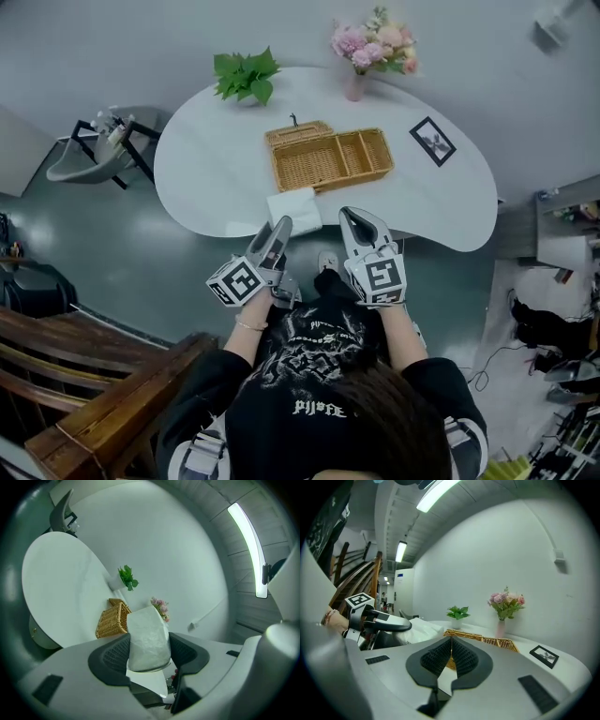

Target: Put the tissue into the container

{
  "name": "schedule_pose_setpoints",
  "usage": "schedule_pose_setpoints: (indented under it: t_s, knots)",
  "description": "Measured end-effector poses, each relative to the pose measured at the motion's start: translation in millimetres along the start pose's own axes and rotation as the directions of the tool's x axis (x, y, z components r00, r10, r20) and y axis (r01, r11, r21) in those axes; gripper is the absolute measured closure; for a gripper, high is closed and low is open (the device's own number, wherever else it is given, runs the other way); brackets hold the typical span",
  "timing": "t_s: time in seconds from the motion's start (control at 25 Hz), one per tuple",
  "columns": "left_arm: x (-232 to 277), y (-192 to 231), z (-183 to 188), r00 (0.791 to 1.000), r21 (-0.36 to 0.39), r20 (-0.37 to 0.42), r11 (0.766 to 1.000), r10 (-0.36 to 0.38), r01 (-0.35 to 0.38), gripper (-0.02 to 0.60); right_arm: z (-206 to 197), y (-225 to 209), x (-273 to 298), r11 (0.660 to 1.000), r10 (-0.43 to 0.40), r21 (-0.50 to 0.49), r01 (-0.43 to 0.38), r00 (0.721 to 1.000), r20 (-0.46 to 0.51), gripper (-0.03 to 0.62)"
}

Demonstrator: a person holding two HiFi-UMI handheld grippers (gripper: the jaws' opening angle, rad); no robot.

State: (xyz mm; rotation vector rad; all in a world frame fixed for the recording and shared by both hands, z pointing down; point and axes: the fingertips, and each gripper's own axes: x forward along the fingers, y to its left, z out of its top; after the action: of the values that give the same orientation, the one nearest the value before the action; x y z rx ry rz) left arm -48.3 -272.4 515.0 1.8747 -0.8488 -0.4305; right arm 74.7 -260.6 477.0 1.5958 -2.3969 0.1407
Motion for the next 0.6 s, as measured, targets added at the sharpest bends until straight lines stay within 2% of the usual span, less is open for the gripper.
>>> schedule_pose_setpoints:
  t_s: [0.2, 0.32, 0.6]
  knots:
    - [28.7, 0.2, 6.1, 0.999, 0.01, 0.028, 0.999, 0.03, -0.03, 0.321, 1.3, -21.5, 23.0, 0.997, 0.062, -0.034, -0.063, 0.998, -0.023, 0.569]
    - [44.5, 2.9, 10.7, 0.997, -0.007, 0.044, 0.998, 0.062, -0.061, 0.321, 0.9, -36.8, 31.2, 0.996, 0.082, -0.034, -0.083, 0.996, -0.029, 0.569]
    - [82.8, 6.9, 21.0, 0.99, 0.008, 0.05, 0.991, 0.134, -0.135, 0.322, -0.6, -70.5, 50.6, 0.992, 0.117, -0.043, -0.118, 0.993, -0.035, 0.569]
